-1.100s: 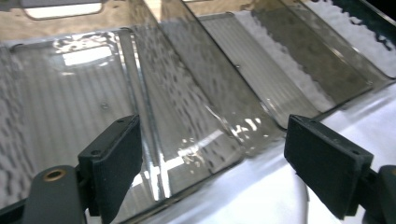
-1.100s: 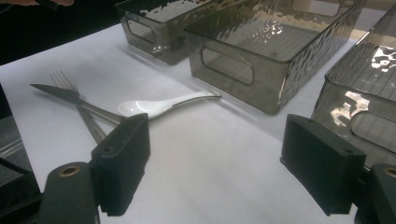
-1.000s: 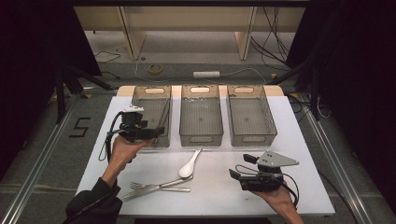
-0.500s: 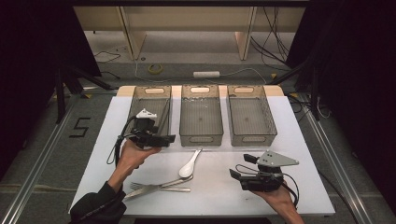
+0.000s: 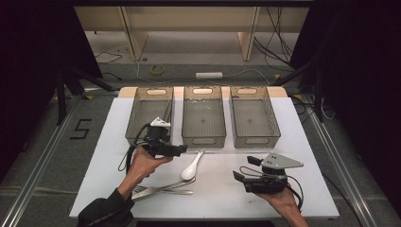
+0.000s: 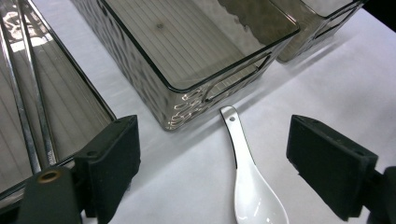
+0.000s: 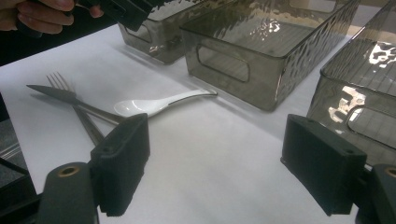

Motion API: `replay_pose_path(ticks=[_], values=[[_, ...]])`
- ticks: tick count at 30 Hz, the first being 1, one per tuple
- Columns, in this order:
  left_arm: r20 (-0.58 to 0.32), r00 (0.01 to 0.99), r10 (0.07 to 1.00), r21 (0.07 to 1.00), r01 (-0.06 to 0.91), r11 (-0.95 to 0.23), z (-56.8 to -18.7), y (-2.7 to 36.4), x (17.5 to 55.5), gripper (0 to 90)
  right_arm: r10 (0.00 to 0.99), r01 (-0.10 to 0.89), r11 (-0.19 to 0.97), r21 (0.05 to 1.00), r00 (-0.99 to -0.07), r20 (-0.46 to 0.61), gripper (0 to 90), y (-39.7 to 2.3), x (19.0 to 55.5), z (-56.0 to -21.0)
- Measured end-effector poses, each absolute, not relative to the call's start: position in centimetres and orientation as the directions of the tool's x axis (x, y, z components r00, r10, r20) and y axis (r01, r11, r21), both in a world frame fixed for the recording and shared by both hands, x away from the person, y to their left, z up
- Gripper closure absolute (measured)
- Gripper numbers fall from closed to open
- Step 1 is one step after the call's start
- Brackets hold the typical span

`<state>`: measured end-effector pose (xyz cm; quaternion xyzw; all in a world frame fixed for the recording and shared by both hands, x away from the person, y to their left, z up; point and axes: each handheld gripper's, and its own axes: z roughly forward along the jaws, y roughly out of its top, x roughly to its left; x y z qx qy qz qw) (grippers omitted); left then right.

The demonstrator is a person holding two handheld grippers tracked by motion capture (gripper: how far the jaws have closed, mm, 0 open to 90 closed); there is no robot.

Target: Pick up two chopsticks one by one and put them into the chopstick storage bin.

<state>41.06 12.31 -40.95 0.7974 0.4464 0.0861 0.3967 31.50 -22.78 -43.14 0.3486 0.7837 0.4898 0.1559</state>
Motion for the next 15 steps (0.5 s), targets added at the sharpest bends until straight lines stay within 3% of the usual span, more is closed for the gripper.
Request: replay_pose_path(ticks=[15], values=[[-0.201, 0.613, 0.764, 0.684, 0.646, -0.339, -41.7, 10.8, 40.9, 16.2, 0.7, 0.394, 0.284, 0.874, -0.708, 0.091, 24.2, -22.8, 31.3, -43.2]])
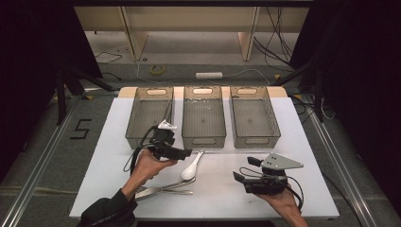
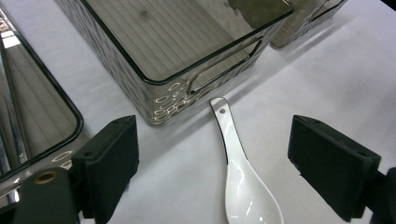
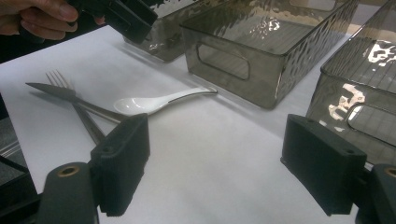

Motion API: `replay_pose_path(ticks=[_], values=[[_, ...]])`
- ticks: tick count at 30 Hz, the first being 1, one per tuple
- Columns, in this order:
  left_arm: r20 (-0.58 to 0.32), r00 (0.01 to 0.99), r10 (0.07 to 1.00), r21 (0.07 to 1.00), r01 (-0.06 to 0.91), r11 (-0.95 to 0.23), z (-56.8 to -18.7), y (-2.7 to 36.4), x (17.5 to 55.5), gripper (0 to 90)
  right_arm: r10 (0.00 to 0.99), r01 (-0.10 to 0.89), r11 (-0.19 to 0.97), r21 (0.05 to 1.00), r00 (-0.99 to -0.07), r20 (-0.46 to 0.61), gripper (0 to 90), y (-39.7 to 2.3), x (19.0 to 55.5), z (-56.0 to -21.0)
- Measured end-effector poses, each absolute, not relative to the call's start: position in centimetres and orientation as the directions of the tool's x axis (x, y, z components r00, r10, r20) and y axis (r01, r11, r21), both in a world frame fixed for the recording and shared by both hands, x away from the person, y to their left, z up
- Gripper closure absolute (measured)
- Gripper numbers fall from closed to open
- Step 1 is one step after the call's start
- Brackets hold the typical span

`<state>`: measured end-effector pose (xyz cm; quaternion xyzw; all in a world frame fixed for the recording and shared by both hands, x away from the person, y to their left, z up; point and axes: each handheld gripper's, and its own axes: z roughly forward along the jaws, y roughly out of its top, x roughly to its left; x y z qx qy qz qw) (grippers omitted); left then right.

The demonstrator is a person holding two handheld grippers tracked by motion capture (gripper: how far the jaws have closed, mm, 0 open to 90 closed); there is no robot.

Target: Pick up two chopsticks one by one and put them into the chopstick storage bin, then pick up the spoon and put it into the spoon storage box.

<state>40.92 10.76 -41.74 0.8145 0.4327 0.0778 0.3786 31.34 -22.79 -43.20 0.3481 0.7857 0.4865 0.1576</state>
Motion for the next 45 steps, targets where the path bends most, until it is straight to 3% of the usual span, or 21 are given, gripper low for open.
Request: replay_pose_path(ticks=[22, 32, 41, 45], values=[[-0.165, 0.644, 0.747, 0.628, 0.653, -0.423, -43.1, 8.5, 40.9, 16.5, 0.7, 0.4, 0.286, 0.87, -0.708, 0.095, 24.2, -22.7, 31.4, -43.3], [-0.156, 0.661, 0.734, 0.598, 0.655, -0.462, -43.9, 6.9, 41.5, 22.3, 0.698, 0.394, 0.294, 0.871, -0.711, 0.086, 24.2, -22.7, 31.2, -43.3], [-0.13, 0.671, 0.73, 0.518, 0.674, -0.527, -44.7, 5.6, 42.2, 26.1, 0.695, 0.395, 0.308, 0.866, -0.715, 0.079, 24.2, -22.6, 31.2, -43.3], [-0.132, 0.669, 0.732, 0.5, 0.682, -0.533, -44.9, 5.4, 42.7, 32.9, 0.693, 0.396, 0.31, 0.864, -0.717, 0.08, 24.2, -22.5, 31.3, -43.3]])
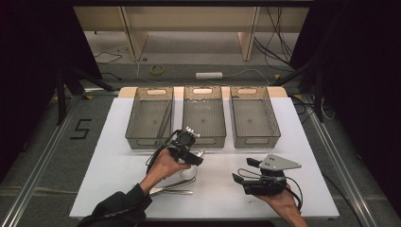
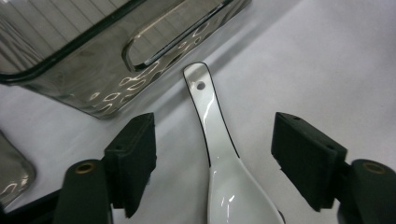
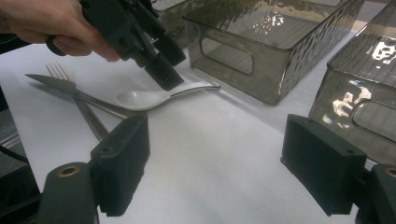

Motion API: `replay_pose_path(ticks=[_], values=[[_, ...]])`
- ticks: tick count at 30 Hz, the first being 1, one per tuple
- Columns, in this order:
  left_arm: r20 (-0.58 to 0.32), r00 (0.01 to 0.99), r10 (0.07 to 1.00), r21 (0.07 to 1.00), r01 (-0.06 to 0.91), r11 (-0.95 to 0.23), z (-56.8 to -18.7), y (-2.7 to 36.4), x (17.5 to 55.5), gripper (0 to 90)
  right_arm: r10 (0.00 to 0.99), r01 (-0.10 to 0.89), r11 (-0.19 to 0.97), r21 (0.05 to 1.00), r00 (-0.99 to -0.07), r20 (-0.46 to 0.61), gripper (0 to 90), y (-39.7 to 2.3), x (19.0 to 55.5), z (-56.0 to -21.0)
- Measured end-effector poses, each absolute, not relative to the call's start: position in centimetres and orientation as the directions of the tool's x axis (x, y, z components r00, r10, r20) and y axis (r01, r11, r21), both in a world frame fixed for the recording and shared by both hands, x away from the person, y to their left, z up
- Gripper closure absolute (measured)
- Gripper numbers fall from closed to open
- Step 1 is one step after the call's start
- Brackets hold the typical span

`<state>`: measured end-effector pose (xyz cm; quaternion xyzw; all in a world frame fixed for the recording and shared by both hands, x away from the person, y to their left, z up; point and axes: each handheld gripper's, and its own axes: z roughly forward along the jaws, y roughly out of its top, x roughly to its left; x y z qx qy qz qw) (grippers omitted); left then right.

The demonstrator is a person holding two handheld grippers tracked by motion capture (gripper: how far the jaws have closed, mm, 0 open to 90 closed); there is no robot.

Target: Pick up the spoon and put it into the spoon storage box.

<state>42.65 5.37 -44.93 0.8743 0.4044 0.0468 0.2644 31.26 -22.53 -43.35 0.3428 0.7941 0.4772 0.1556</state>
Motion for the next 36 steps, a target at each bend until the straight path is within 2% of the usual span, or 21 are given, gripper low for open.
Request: replay_pose_path(ticks=[5, 15, 26, 27, 29, 36], values=[[-0.118, 0.677, 0.726, 0.458, 0.686, -0.566, -45.8, 4.8, 42.9, 40.9, 0.693, 0.399, 0.315, 0.861, -0.717, 0.078, 24.3, -22.5, 31.2, -43.3], [-0.1, 0.7, 0.707, 0.423, 0.673, -0.607, -46.6, 4.0, 42.9, 50.8, 0.69, 0.393, 0.32, 0.862, -0.72, 0.072, 24.3, -22.3, 31.3, -43.4], [-0.057, 0.71, 0.702, 0.424, 0.654, -0.627, -46.6, 3.9, 42.9, 64.5, 0.69, 0.394, 0.329, 0.858, -0.721, 0.066, 24.6, -22.2, 31.2, -43.4], [-0.049, 0.71, 0.703, 0.425, 0.652, -0.629, -46.6, 4.0, 42.9, 69.4, 0.688, 0.393, 0.332, 0.858, -0.723, 0.065, 24.5, -22.2, 31.2, -43.4], [-0.055, 0.705, 0.707, 0.425, 0.657, -0.622, -46.6, 4.1, 42.9, 71.9, 0.687, 0.389, 0.33, 0.86, -0.724, 0.064, 24.6, -22.2, 31.2, -43.4], [-0.047, 0.713, 0.699, 0.429, 0.647, -0.631, -46.6, 4.1, 42.9, 73.9, 0.687, 0.391, 0.331, 0.859, -0.724, 0.065, 24.6, -22.1, 31.2, -43.4]])
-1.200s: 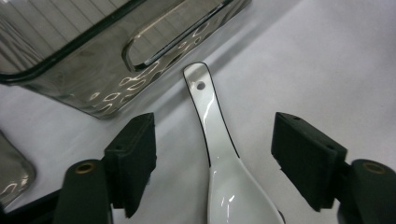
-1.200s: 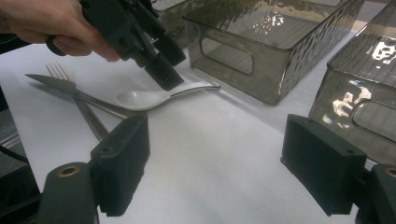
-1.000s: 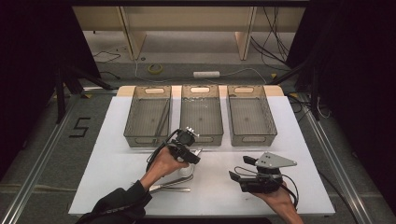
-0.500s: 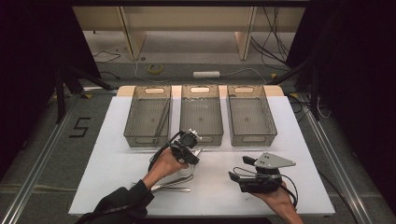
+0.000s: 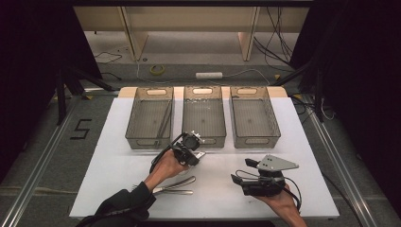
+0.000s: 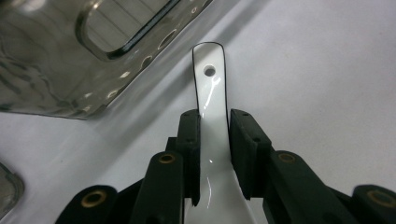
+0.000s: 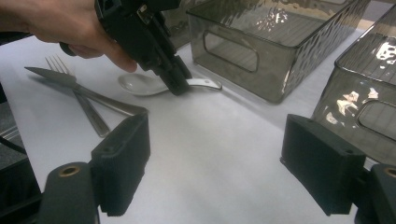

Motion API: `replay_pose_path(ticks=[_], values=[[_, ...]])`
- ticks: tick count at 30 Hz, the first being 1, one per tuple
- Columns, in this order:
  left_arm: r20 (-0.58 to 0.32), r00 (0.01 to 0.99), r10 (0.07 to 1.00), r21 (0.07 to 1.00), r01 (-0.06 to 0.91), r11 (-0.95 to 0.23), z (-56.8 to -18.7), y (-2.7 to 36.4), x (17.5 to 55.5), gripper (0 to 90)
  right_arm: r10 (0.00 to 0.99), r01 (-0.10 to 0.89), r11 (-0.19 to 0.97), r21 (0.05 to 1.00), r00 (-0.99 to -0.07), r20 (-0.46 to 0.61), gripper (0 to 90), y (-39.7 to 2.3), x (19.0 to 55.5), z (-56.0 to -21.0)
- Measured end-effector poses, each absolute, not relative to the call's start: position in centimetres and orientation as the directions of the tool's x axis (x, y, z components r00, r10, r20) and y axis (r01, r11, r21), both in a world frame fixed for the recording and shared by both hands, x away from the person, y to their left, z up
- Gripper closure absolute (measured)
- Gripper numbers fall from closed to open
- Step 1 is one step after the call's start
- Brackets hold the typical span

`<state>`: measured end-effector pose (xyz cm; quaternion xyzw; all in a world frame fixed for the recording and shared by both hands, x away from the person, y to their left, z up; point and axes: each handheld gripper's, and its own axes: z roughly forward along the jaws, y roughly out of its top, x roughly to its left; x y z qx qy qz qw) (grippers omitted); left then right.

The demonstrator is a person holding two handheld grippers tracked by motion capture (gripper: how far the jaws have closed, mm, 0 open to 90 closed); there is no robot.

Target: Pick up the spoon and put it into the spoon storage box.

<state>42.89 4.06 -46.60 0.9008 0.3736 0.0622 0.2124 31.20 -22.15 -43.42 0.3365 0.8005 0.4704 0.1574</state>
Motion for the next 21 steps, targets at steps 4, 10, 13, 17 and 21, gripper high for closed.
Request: replay_pose_path(ticks=[4, 10, 13, 17, 21], values=[[-0.052, 0.725, 0.686, 0.424, 0.639, -0.643, -46.5, 4.2, 42.9, 74.1, 0.686, 0.39, 0.332, 0.859, -0.724, 0.063, 24.6, -22.2, 31.2, -43.4], [-0.047, 0.739, 0.672, 0.43, 0.622, -0.654, -46.2, 4.5, 43.0, 74.3, 0.685, 0.387, 0.335, 0.859, -0.726, 0.059, 24.9, -22.3, 31.2, -43.4], [-0.034, 0.746, 0.665, 0.461, 0.602, -0.652, -45.7, 4.6, 42.7, 74.4, 0.686, 0.388, 0.332, 0.86, -0.725, 0.062, 25.0, -22.3, 31.1, -43.3], [-0.041, 0.755, 0.654, 0.467, 0.593, -0.656, -45.5, 4.8, 42.6, 74.5, 0.687, 0.388, 0.332, 0.86, -0.724, 0.061, 25.0, -22.3, 31.2, -43.3], [-0.04, 0.758, 0.651, 0.485, 0.584, -0.651, -45.2, 5.2, 42.4, 74.5, 0.688, 0.388, 0.331, 0.86, -0.724, 0.061, 25.0, -22.3, 31.1, -43.3]])
